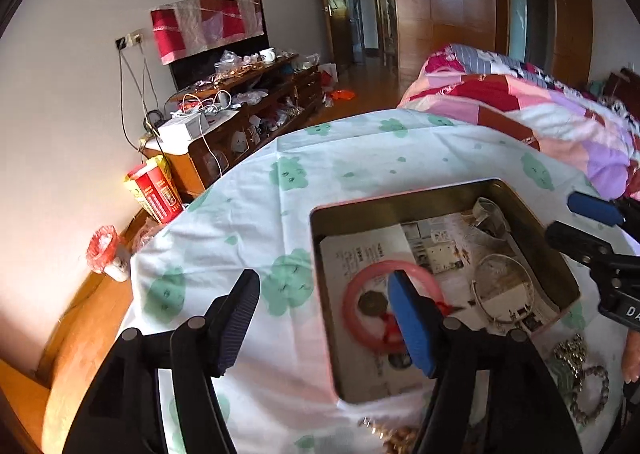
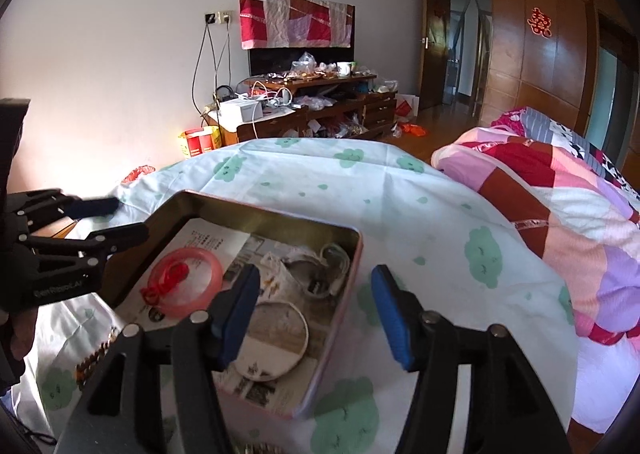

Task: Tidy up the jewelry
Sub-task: 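Release the pendant from the left tool while the right tool releases the watch into the tin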

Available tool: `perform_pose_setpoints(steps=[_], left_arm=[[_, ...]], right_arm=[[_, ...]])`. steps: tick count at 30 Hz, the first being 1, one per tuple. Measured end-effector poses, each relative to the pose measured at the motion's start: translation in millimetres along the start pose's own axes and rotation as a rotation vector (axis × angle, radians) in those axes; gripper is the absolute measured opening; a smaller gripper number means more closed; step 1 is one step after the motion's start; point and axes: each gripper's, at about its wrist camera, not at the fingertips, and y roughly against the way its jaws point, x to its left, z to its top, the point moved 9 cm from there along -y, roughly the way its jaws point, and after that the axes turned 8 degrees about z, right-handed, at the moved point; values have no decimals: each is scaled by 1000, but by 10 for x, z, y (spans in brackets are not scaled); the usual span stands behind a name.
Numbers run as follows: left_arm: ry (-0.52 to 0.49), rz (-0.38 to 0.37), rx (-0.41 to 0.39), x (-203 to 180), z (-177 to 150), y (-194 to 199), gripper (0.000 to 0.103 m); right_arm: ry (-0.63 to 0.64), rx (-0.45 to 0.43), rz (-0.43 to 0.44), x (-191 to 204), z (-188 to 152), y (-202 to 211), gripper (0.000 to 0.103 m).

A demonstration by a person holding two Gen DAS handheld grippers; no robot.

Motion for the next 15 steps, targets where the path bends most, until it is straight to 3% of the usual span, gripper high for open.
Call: perform_pose_setpoints(steps=[2, 10, 15], left_arm=[[14, 6, 19, 65, -93, 29, 67], [77, 10, 49, 234, -459, 253, 67], [52, 14, 43, 188, -600, 425, 67]], right_arm=[[-16, -2, 4, -4, -67, 81, 66], [-28, 7, -1, 43, -384, 345, 69], [-45, 27, -20, 24, -616, 447, 70]])
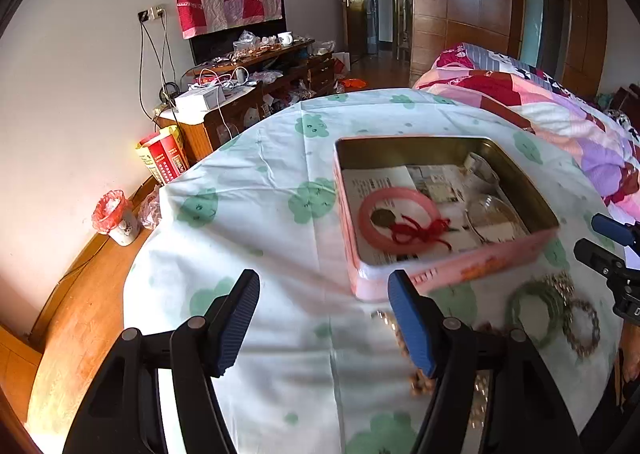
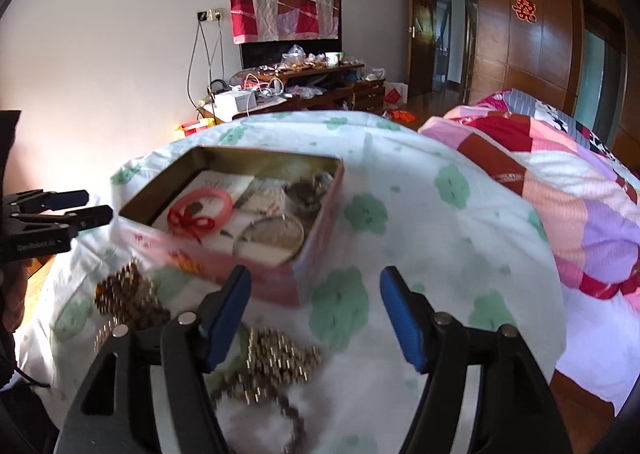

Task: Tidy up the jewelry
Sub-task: 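Release the pendant from the left tool while the right tool releases the watch into the tin, then grasp the brown bead strand with the left tool while the right tool grasps the dark bead bracelet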

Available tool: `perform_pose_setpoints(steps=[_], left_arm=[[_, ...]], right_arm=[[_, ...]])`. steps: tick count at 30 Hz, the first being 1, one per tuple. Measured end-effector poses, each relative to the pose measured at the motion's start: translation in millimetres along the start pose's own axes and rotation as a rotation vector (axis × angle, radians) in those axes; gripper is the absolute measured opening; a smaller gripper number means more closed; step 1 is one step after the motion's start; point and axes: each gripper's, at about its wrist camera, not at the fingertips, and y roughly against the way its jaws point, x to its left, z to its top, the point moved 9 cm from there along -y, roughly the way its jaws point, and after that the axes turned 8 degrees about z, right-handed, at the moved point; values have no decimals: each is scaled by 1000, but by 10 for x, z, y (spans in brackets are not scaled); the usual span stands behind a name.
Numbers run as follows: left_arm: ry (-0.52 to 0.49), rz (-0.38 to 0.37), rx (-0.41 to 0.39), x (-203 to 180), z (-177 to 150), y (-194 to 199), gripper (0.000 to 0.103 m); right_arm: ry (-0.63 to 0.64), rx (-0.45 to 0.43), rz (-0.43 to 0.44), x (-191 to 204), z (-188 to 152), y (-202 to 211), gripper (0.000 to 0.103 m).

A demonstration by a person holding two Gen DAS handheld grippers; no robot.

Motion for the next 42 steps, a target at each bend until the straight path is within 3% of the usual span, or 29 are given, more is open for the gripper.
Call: perform_pose_setpoints(steps=[15, 20, 32, 34, 36, 42], left_arm=[[43, -21, 39, -64, -384, 66, 67], [23, -56, 5, -197, -374, 189, 67], [-55, -86, 26, -469, -510, 147, 67], [-50, -107, 35, -481, -523, 125, 55], [-51, -142, 69, -513, -567, 81, 21], [-44, -191, 80, -558, -598, 86, 5]], right_arm=[[9, 56, -37, 52, -521, 176, 70], [3, 59, -39, 29, -565, 198, 70], [45, 77, -25, 154, -658, 165, 70], [46, 80, -21, 159, -671, 156, 68], [47, 83, -18, 162, -679, 146, 63], [54, 95, 1, 202, -699, 111, 52]])
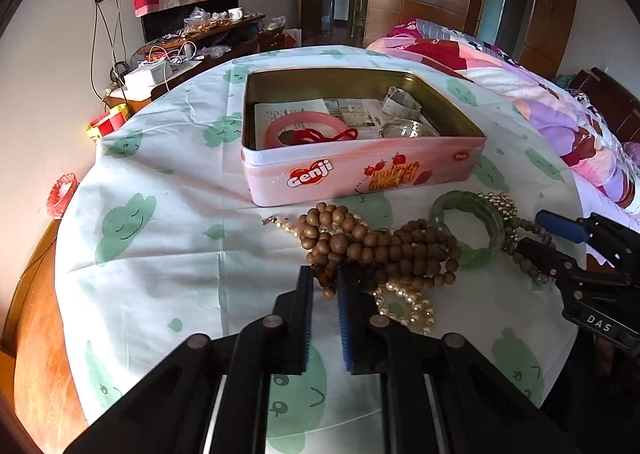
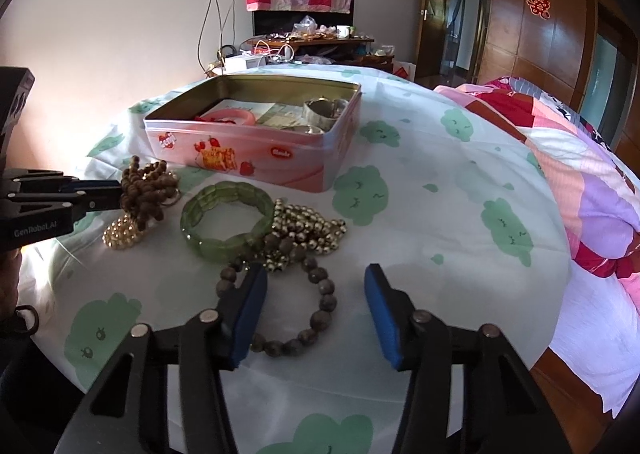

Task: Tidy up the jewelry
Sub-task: 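Grasp the brown bead strand with the left tool while the right tool grasps the dark bead bracelet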

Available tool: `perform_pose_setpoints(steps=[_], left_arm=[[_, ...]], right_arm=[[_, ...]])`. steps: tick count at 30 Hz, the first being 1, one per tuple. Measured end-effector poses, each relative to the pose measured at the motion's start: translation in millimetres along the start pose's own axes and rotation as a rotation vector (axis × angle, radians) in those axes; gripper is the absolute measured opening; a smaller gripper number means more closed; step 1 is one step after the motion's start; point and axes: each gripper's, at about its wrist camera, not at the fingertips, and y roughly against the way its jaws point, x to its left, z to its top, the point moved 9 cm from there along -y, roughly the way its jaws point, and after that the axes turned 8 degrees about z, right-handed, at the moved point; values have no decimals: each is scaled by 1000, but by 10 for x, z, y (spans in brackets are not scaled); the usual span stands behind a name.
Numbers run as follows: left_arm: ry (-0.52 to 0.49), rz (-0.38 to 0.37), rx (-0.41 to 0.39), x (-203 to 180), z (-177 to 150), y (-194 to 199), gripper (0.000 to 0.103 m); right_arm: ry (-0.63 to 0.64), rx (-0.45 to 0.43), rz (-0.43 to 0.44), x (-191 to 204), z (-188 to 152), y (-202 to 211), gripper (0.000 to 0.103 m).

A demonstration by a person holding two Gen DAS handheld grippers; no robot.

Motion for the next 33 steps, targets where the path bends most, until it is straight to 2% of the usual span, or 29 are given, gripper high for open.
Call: perform_pose_setpoints(steps=[3, 4, 5, 8, 17, 24, 27, 29, 30, 31, 32, 33], left_arm=[[10, -16, -12, 16, 27, 46, 2], [13, -19, -18, 23, 43, 65, 2], [15, -19, -27, 33, 60, 90, 2], [18, -14, -54, 69, 116, 168, 2], [41, 4, -129, 200, 302, 415, 0], [40, 10, -156, 235, 378, 486, 0], [26, -22, -141, 199, 374, 456, 0], [50, -29, -145, 207, 388, 445, 0], [55, -40, -138, 196, 394, 424, 9], [55, -41, -131, 187, 394, 402, 22], [62, -25, -131, 201, 385, 391, 63], [76, -2, -147, 231, 383, 392, 88]], right_arm=[[-5, -1, 15, 6, 0, 2, 38], [-8, -3, 21, 10, 0, 6, 28], [-10, -5, 27, 10, 1, 9, 24], [-16, -9, 34, 8, 4, 14, 18], [-15, -45, 52, 27, 54, 88, 13], [-16, -72, 59, 34, 117, 141, 13], [-8, -90, 60, 58, 160, 188, 12], [-2, -96, 63, 76, 179, 205, 12], [3, -97, 63, 88, 184, 211, 12], [7, -98, 62, 93, 182, 217, 12], [11, -98, 61, 100, 182, 218, 12], [12, -97, 61, 100, 179, 216, 12]])
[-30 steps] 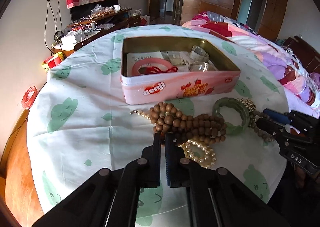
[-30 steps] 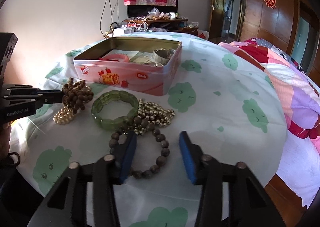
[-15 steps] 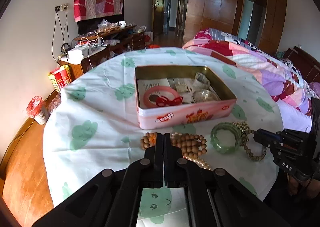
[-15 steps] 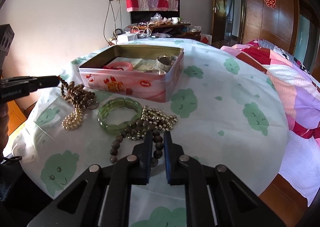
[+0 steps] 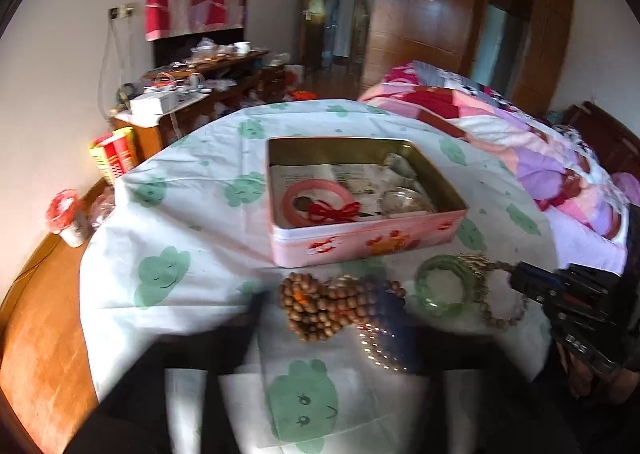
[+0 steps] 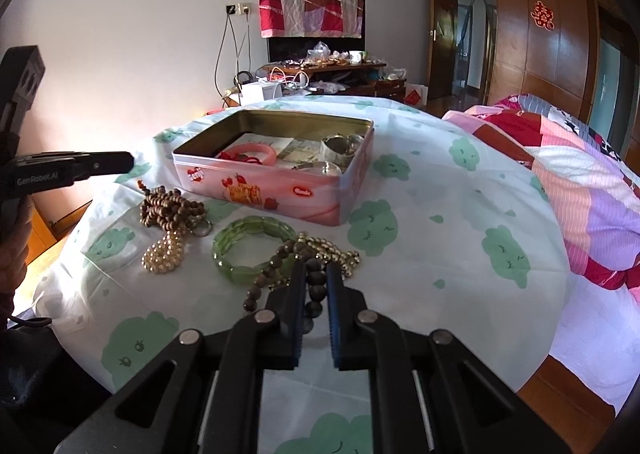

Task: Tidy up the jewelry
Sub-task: 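Grasp the brown bead strand with the left tool while the right tool grasps the dark bead bracelet, then lift the brown bead strand with the left tool while the right tool lifts the dark bracelet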

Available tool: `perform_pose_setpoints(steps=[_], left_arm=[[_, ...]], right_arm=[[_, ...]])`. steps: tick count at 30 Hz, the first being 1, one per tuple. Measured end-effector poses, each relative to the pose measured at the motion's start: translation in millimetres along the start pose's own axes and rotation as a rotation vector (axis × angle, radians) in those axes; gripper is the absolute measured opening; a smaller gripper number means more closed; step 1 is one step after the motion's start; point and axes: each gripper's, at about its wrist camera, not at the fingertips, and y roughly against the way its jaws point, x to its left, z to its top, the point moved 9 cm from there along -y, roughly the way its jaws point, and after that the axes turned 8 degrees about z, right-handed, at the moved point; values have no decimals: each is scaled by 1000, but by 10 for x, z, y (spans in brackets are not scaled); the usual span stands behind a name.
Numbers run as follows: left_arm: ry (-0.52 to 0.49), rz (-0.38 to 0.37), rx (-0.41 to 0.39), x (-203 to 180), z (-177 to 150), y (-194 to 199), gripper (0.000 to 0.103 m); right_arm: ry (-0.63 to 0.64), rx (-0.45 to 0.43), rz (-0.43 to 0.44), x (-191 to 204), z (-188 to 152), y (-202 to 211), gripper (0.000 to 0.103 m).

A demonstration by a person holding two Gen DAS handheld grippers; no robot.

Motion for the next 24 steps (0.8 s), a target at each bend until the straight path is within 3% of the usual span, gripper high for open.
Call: perform_pose_setpoints(steps=[1, 14, 17, 19, 22, 23, 24], left_arm=[[13, 4, -21, 22, 3, 13, 89], [4, -46, 162, -133, -330, -520, 89], [18, -60, 156, -108, -343, -514, 87], [21, -60, 157, -94, -346, -501, 72], [9, -62, 153, -94, -359, -452, 62], [2, -64, 164, -94, -367, -454, 21], [5, -77, 174, -93, -369, -452, 19]], right_arm=[[-1, 1, 0, -2, -5, -3, 12], [-16, 21, 7, -19, -57, -48, 12], [-17, 24, 9, -13, -66, -51, 12], [-17, 23, 8, -15, -63, -50, 12], [-16, 22, 8, -11, -65, -47, 12], [-16, 22, 9, -12, -63, -47, 12], [-16, 21, 9, -14, -58, -48, 12]])
